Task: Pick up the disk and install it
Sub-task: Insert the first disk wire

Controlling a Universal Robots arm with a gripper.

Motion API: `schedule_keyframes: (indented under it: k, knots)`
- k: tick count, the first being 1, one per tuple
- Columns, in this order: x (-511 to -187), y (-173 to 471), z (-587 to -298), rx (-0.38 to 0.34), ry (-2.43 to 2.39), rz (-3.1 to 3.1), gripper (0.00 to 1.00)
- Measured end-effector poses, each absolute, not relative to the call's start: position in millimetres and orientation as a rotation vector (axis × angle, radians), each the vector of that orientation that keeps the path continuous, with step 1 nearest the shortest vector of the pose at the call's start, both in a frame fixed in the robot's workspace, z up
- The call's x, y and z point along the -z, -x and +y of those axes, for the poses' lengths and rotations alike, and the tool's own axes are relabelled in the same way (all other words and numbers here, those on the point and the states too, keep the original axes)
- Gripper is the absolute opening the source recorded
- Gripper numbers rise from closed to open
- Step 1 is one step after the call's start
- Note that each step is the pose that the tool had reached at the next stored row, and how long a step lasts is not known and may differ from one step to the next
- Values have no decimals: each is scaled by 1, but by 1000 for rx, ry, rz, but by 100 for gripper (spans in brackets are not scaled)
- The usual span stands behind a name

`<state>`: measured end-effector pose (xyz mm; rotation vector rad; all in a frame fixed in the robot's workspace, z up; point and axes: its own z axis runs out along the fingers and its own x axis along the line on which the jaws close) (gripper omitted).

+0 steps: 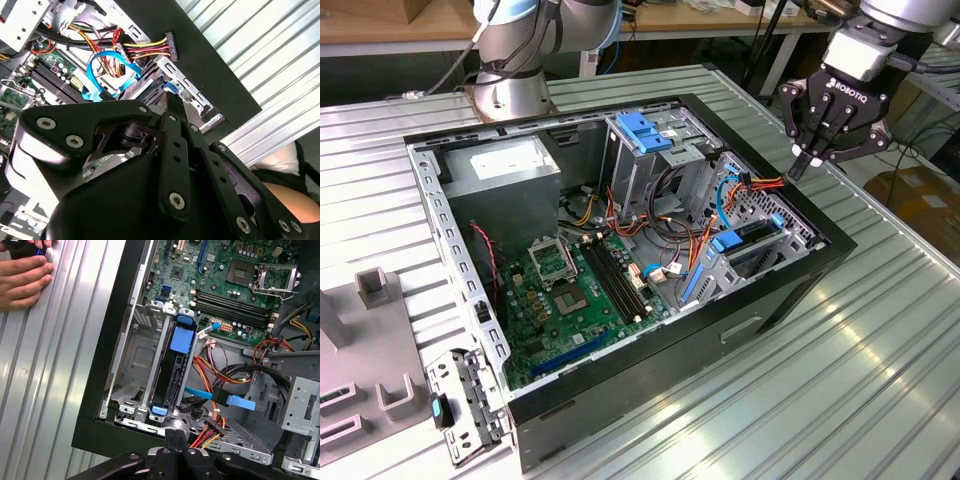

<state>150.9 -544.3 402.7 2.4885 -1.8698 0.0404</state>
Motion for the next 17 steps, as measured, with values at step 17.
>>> schedule_keyframes:
  k: [17]
  knots:
    - [-399, -159, -535, -53, -2632, -1671, 11]
